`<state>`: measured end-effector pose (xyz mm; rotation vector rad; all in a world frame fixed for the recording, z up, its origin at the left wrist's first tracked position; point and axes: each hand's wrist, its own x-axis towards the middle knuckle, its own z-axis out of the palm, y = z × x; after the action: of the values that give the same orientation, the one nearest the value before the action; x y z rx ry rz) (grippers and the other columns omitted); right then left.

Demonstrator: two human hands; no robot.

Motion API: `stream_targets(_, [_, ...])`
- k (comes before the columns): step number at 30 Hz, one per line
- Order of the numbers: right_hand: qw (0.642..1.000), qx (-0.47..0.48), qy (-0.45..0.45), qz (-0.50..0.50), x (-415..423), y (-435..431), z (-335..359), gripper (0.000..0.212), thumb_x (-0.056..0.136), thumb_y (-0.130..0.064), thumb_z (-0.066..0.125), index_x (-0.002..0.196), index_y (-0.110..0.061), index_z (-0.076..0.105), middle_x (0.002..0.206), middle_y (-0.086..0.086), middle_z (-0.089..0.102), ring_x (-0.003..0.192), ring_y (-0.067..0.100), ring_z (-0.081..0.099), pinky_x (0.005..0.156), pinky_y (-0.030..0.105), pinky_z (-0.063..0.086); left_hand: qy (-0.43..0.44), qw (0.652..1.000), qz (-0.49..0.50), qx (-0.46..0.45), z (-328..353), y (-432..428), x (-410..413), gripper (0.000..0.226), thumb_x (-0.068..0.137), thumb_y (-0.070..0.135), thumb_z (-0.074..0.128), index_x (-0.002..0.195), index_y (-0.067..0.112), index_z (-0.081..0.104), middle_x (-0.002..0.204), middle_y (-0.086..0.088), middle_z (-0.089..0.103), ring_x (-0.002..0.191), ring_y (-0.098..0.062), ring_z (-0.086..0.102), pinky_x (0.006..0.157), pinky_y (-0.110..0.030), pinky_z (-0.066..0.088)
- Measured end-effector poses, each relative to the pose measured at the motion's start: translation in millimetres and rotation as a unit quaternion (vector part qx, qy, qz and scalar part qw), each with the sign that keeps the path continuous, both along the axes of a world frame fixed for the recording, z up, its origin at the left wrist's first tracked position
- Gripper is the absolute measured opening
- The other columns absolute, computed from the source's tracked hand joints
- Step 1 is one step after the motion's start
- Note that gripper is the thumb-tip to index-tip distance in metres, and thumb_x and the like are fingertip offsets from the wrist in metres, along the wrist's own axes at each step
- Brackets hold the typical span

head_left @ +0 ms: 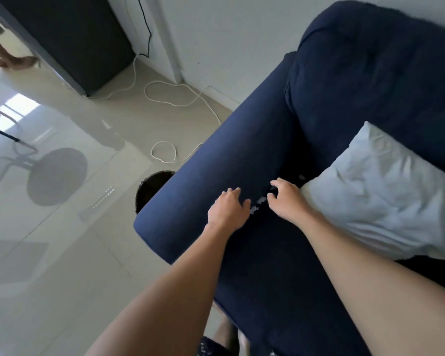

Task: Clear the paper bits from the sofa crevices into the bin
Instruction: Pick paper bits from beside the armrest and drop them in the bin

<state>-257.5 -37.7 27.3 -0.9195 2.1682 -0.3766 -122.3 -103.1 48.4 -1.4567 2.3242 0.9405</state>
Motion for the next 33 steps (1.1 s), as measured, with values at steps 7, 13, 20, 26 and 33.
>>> stream_targets(7, [0.997, 0.058, -0.059, -0.006, 4.1, 54.9, -57.6, 0.049, 0.097, -0.014, 0.041, 0.146, -0.01, 0.037, 0.159, 0.005, 0.026, 0.146, 0.022, 0.026, 0.118, 0.039, 0.027, -0.048, 0.995, -0.014, 0.09, -68.4, 56.8, 7.6, 0.056, 0.097, 0.039, 0.046, 0.147, 0.015, 0.035, 0.146, -0.006, 0.044, 0.133, -0.025, 0.043, 0.101, -0.041, 0.045])
stream_targets(13, [0.995, 0.063, -0.074, 0.029, 14.8, 45.2, -102.5, 0.051, 0.096, -0.005, 0.038, 0.146, -0.013, 0.037, 0.159, 0.003, 0.026, 0.146, 0.021, 0.027, 0.116, 0.039, 0.031, -0.061, 0.988, 0.021, 0.141, -123.9, 59.3, 11.7, 0.063, 0.096, 0.04, 0.047, 0.151, 0.018, 0.026, 0.146, -0.011, 0.045, 0.124, -0.031, 0.053, 0.097, -0.045, 0.05])
stream_targets(20, [0.992, 0.035, -0.06, 0.108, 8.0, 11.1, -166.4, 0.048, 0.094, -0.006, 0.044, 0.142, -0.015, 0.043, 0.154, 0.004, 0.033, 0.138, 0.03, 0.038, 0.11, 0.046, 0.038, -0.027, 0.983, 0.047, 0.177, -199.1, 47.8, 2.0, 0.066, 0.098, 0.036, 0.044, 0.154, 0.028, 0.009, 0.159, -0.004, 0.024, 0.144, -0.026, 0.028, 0.116, -0.04, 0.031])
stream_targets(26, [0.977, 0.064, -0.059, 0.192, -8.3, -3.9, -210.1, 0.053, 0.094, -0.008, 0.047, 0.144, -0.026, 0.041, 0.155, 0.004, 0.032, 0.135, 0.031, 0.039, 0.109, 0.046, 0.039, -0.007, 0.98, 0.092, 0.175, -243.4, 38.9, -4.2, 0.065, 0.099, 0.033, 0.042, 0.154, 0.034, 0.007, 0.162, -0.001, 0.015, 0.148, -0.024, 0.019, 0.12, -0.039, 0.022])
stream_targets(33, [0.947, 0.117, 0.007, 0.299, -14.9, -17.6, -218.8, 0.05, 0.098, -0.019, 0.044, 0.145, -0.036, 0.036, 0.157, 0.003, 0.026, 0.136, 0.033, 0.028, 0.109, 0.044, 0.029, -0.012, 0.983, 0.11, 0.143, -254.4, 33.7, -6.0, 0.064, 0.096, 0.036, 0.047, 0.153, 0.028, 0.019, 0.159, -0.003, 0.025, 0.146, -0.023, 0.025, 0.12, -0.04, 0.024])
